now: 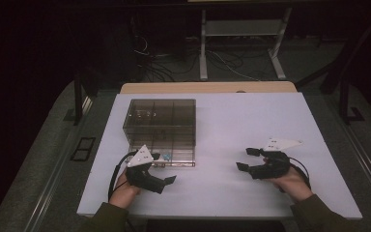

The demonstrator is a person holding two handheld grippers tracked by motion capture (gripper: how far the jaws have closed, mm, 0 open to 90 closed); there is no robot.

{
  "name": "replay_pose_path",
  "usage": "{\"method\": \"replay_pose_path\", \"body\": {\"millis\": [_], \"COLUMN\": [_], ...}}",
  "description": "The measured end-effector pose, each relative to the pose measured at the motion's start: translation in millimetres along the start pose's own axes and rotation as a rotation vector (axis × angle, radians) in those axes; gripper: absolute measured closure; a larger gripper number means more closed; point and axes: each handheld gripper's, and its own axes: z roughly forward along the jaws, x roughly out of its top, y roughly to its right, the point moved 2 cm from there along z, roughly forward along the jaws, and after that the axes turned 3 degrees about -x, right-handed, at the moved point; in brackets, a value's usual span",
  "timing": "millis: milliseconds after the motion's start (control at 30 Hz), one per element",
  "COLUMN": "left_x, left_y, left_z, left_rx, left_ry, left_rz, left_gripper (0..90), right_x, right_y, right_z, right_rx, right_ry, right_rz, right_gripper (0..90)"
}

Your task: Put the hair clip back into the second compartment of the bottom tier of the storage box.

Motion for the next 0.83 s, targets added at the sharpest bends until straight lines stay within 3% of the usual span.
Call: {"method": "replay_pose_path", "body": {"millis": [500, 833], "left_x": [-0.5, 0.0], "left_y": [-0.8, -0.3], "left_z": [0.4, 0.1], "left_rx": [0.001, 0.003], "left_ry": [-0.002, -0.008], "left_rz": [-0.004, 0.001], "left_gripper": [0.0, 0.0], "right_x": [-30.7, -40.6], "right_y": [15.2, 18.4], "right_z": [-37.9, -46.5], "right_rx": [-0.062, -0.079], "right_ry": [0.010, 0.006], "right_rz": [0.011, 0.013], "right_gripper": [25.2, 24.9]}}
